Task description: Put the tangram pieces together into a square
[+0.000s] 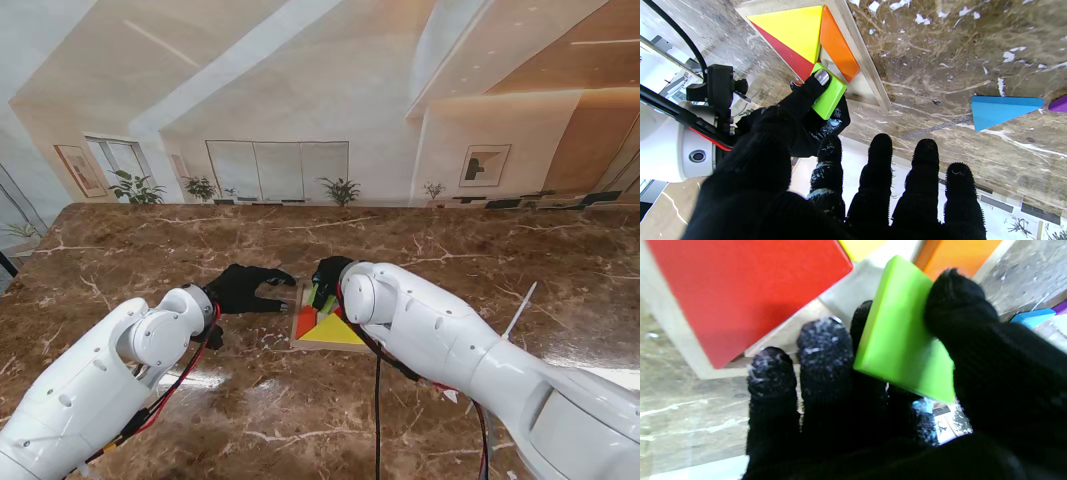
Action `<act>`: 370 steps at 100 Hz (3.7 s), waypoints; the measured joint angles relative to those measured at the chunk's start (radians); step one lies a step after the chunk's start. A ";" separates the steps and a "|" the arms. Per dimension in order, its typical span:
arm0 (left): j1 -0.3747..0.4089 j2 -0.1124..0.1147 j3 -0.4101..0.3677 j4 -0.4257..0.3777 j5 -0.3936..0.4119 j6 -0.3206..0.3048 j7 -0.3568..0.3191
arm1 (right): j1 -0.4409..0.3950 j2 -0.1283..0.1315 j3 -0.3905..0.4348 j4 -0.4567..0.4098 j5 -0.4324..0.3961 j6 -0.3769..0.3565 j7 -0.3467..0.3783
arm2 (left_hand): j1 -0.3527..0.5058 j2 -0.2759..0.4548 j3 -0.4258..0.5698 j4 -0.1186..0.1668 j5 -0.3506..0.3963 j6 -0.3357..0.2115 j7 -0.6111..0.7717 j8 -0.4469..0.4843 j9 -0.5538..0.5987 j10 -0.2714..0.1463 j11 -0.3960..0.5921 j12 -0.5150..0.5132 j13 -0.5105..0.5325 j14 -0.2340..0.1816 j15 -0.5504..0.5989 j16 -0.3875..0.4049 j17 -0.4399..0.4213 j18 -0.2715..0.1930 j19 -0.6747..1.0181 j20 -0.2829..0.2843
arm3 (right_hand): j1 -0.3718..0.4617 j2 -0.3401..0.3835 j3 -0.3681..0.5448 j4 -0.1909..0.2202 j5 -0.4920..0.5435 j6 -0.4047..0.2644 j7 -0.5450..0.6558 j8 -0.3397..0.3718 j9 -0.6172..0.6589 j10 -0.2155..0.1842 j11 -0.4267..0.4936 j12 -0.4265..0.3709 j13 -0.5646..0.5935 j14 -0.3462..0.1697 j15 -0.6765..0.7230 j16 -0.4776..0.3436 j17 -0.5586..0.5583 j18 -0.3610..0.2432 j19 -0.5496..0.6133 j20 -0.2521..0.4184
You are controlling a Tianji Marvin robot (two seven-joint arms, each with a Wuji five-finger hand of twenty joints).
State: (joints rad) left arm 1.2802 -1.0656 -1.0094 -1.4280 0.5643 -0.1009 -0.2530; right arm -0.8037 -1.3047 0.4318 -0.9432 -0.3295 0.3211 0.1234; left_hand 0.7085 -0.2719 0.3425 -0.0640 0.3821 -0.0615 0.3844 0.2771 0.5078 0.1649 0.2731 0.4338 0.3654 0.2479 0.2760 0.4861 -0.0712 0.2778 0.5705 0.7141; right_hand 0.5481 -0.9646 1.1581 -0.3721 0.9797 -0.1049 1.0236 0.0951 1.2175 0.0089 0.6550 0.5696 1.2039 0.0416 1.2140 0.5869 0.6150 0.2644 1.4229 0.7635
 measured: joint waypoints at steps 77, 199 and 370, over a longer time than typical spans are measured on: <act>0.000 0.000 -0.001 0.002 -0.008 0.005 -0.001 | 0.010 -0.005 -0.024 0.032 -0.019 -0.026 -0.002 | 0.022 0.013 -0.020 0.000 0.000 0.000 -0.003 0.000 0.000 0.000 -0.002 0.000 0.000 0.000 0.000 0.000 0.000 0.000 0.000 0.000 | 0.000 0.001 0.000 0.000 -0.001 0.000 -0.008 -0.009 -0.025 0.001 0.023 0.000 0.000 -0.001 0.002 0.000 0.000 -0.007 0.001 0.000; -0.001 0.000 0.000 0.005 -0.011 0.009 -0.004 | 0.014 0.007 -0.036 0.036 -0.094 -0.037 -0.029 | 0.022 0.013 -0.031 0.000 0.000 0.000 -0.008 0.000 0.000 0.000 -0.001 0.009 0.000 0.000 0.000 0.000 0.000 0.000 -0.008 0.001 | -0.016 0.014 0.003 0.018 -0.033 -0.001 -0.144 0.039 -0.121 0.003 0.062 -0.018 -0.033 -0.014 0.013 0.000 -0.011 -0.011 0.002 0.000; -0.003 0.000 0.005 0.009 -0.017 0.008 -0.004 | 0.021 0.027 -0.055 0.020 -0.160 -0.031 -0.037 | 0.022 0.013 -0.031 0.000 0.000 0.000 -0.008 0.000 0.001 0.001 0.008 0.023 0.000 0.000 0.006 0.000 0.000 0.000 -0.008 0.024 | -0.108 0.045 0.028 0.181 -0.141 0.015 -0.252 0.244 -0.216 0.014 0.095 -0.036 -0.052 -0.025 0.026 0.000 -0.035 -0.021 0.002 0.002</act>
State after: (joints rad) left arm 1.2769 -1.0655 -1.0045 -1.4188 0.5469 -0.0928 -0.2568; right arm -0.7825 -1.2779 0.3767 -0.9235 -0.4898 0.2898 0.0864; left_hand 0.7304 -0.2588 0.3116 -0.0635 0.3823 -0.0615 0.3759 0.2771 0.5091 0.1662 0.2812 0.4566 0.3654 0.2478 0.2821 0.4861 -0.0712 0.2778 0.5621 0.7383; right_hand 0.4401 -0.9192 1.1866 -0.1907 0.8387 -0.0900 0.7720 0.3387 1.0018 0.0229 0.7502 0.5339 1.1519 0.0163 1.2397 0.5869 0.5804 0.2434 1.4250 0.7660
